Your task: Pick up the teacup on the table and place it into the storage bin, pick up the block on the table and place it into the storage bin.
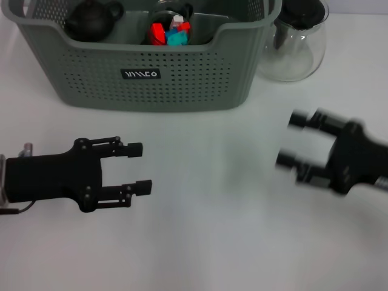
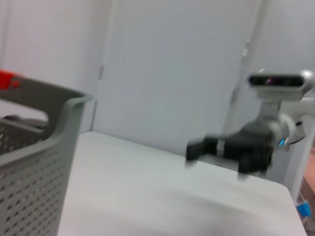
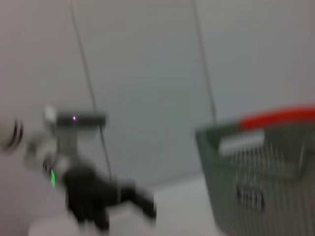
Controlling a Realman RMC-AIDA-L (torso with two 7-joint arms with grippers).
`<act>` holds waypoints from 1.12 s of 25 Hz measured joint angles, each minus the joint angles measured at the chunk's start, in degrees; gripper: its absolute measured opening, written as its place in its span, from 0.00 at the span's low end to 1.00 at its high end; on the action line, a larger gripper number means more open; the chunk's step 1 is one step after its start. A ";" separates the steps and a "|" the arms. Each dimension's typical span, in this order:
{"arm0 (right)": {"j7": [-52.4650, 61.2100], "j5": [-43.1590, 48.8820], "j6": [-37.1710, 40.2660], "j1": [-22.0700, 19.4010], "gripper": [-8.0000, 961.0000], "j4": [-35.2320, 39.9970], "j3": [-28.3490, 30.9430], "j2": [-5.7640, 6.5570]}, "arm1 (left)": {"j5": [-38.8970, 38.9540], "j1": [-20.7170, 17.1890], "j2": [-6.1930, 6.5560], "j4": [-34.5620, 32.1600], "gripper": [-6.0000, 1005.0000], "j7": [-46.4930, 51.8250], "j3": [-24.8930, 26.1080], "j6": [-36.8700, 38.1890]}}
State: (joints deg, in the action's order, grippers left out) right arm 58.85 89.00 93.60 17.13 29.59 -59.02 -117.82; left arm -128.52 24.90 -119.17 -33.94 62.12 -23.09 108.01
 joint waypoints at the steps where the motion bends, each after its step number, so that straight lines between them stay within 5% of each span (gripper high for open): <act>1: 0.00 0.00 0.00 0.00 0.77 0.00 0.00 0.00 | 0.00 0.25 -0.15 0.02 0.59 -1.13 -0.48 0.10; 9: -8.34 7.87 -4.86 4.55 0.92 -7.57 0.20 -2.36 | -0.07 1.47 -1.35 2.56 0.74 -3.77 -7.43 -5.46; 28: -8.31 9.77 -2.45 4.18 0.93 -8.11 2.74 -2.06 | -0.06 0.85 -1.69 2.74 0.73 -3.42 -8.23 -5.33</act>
State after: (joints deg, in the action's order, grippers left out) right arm 50.54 98.76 91.15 21.31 21.48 -56.29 -119.88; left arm -128.58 25.75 -120.86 -31.20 58.69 -31.31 102.68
